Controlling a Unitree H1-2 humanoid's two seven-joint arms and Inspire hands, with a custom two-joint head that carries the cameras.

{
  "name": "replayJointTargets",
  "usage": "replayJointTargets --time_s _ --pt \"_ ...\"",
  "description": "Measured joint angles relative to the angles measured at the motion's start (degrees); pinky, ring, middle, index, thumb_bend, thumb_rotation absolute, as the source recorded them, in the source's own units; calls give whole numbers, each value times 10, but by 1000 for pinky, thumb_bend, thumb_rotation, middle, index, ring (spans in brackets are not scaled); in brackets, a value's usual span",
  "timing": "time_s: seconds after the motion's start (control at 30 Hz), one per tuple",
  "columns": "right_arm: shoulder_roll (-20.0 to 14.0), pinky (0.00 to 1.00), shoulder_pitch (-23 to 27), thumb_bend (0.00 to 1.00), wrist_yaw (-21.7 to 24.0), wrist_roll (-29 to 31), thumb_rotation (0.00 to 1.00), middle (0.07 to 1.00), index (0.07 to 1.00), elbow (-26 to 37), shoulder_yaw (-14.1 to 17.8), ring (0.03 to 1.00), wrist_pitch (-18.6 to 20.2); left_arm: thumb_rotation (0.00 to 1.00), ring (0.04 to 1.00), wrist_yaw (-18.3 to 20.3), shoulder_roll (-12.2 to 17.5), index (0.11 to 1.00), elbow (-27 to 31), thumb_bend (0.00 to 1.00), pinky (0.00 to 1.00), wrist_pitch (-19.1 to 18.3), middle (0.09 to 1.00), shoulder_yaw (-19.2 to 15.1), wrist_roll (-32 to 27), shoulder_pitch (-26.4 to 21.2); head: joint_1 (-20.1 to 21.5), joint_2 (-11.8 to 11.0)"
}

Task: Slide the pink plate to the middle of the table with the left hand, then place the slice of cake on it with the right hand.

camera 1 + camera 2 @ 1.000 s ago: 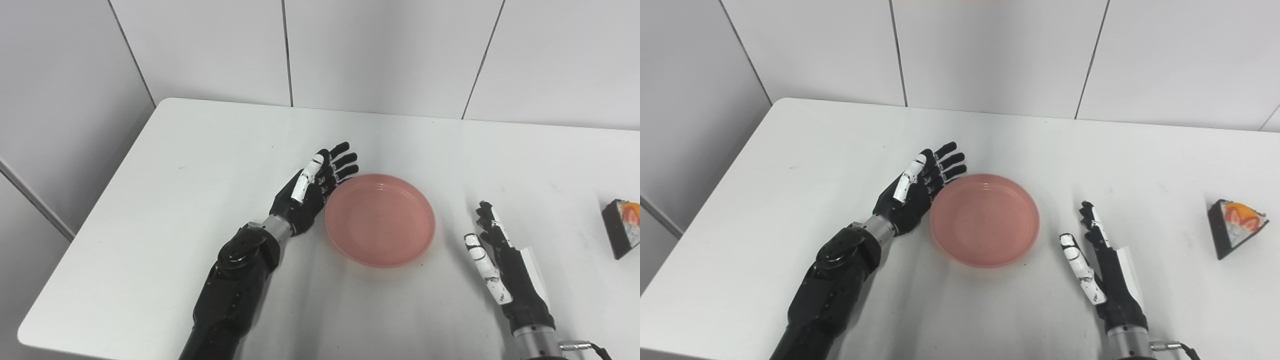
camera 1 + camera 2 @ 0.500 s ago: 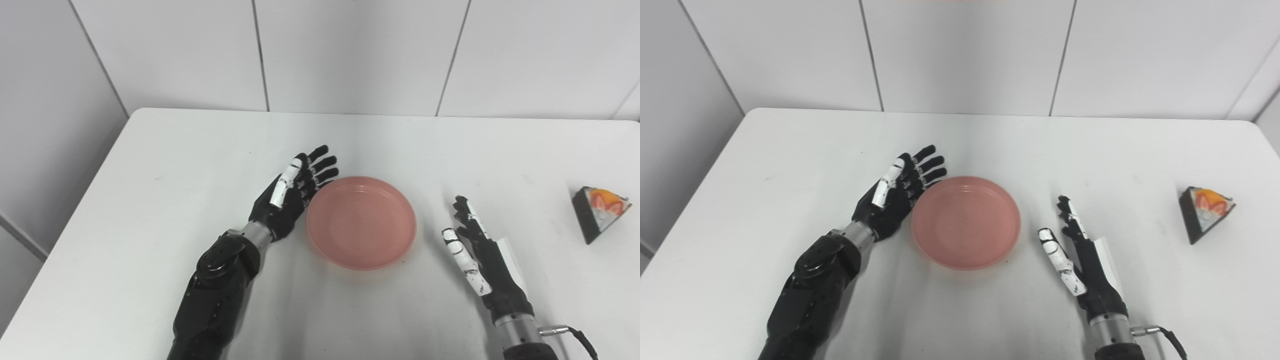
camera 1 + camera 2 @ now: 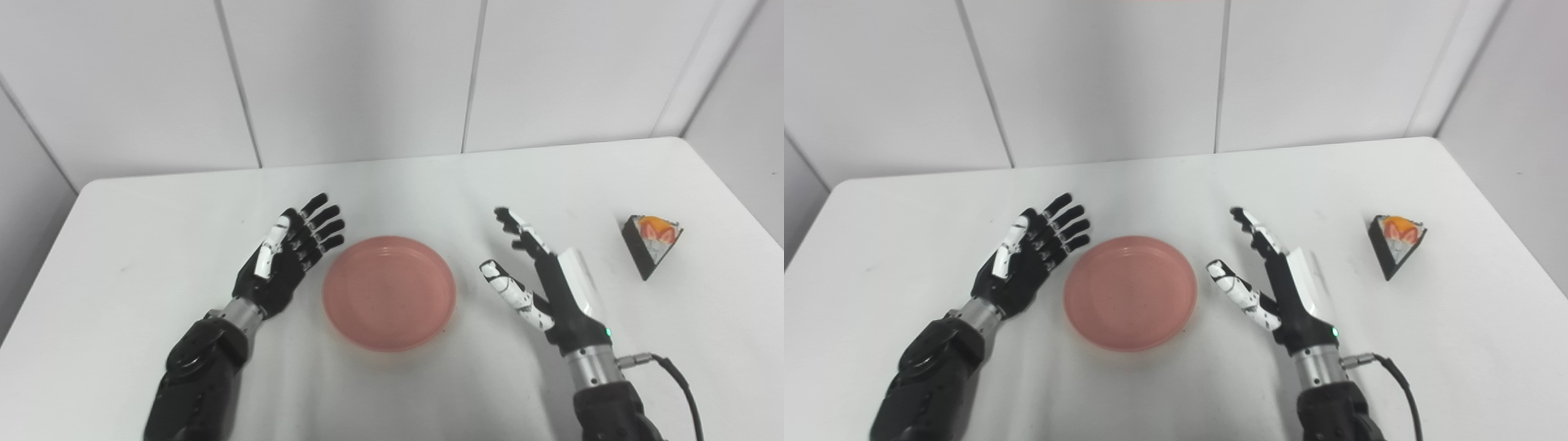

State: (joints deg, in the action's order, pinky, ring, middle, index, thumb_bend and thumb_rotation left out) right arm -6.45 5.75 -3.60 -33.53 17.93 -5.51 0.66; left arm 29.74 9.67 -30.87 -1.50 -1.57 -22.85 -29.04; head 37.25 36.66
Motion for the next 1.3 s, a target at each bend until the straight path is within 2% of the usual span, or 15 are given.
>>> replayJointTargets --time_s 0.1,0.13,0.17,0.2,0.33,0.47,0.63,0.77,0.97,1.17,1.3 --pt "-10 693 15 539 9 -31 848 876 877 22 11 801 14 927 851 14 4 868 -30 491 827 17 871 -5 0 -14 35 -11" --pt "-15 691 20 541 13 -43 845 876 878 31 13 800 21 925 851 18 6 867 -41 492 826 23 870 -7 0 -19 35 -11" --pt "-21 675 25 564 17 -58 802 876 883 40 18 789 29 917 847 21 11 864 -53 497 826 26 866 -12 0 -23 55 -12" --pt "-25 669 29 572 22 -70 786 876 884 47 23 785 35 914 846 25 14 862 -61 499 826 28 865 -16 -2 -27 56 -21" --pt "-46 631 44 592 29 -121 600 874 886 73 45 762 57 945 850 35 31 858 -105 477 848 34 866 -28 -9 -50 91 -33" --pt "-54 569 49 660 35 -165 511 860 881 88 65 717 81 995 897 57 42 900 -155 492 904 63 908 -32 -10 -72 99 -34" --pt "-69 604 53 738 34 -221 576 868 880 93 105 753 103 999 902 78 51 908 -213 483 899 97 918 -34 -11 -94 119 -39" --pt "-79 569 53 747 35 -264 592 862 854 89 131 754 135 1000 898 93 61 909 -264 477 897 132 916 -37 -11 -113 124 -36" --pt "-79 547 71 770 38 -304 579 861 849 64 146 763 171 1000 882 110 74 896 -320 480 882 166 902 -38 -11 -134 137 -27" --pt "-80 525 90 770 70 -321 568 883 870 45 154 776 223 1000 879 116 77 897 -341 484 876 180 899 -38 -9 -143 143 -23" --pt "-88 523 91 770 90 -331 540 883 872 32 155 766 239 1000 879 121 79 899 -347 485 870 181 900 -41 -10 -146 148 -19"
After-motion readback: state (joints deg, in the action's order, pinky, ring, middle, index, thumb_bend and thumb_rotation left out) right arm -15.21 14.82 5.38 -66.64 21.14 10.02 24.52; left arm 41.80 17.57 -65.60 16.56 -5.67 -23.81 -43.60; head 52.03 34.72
